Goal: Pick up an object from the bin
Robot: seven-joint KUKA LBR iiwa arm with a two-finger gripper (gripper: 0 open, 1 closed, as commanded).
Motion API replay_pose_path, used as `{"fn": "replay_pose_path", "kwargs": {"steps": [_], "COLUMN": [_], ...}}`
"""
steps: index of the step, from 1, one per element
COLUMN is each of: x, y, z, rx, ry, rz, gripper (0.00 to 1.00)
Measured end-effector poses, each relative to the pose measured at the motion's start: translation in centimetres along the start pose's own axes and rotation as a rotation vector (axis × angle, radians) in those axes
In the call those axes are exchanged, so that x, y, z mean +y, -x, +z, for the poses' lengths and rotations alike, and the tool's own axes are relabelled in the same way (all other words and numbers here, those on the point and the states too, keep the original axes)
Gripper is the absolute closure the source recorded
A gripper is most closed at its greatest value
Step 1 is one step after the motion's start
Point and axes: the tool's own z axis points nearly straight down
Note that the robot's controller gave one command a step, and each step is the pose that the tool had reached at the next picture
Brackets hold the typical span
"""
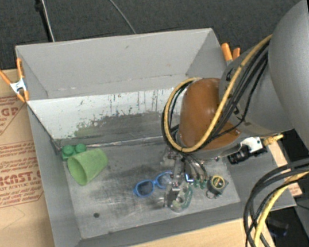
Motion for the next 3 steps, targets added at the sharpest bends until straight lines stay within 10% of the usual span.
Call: {"fn": "replay_pose_path", "kwargs": {"steps": [2,3], "x": [-0.38,-0.44], "y": [-0.55,-0.25], "z": [2.41,2.18], "rx": [-0.006,-0.015], "ry": [0.003,0.004], "rz": [0.159,0.16], "gripper": [0.0,1.0]}}
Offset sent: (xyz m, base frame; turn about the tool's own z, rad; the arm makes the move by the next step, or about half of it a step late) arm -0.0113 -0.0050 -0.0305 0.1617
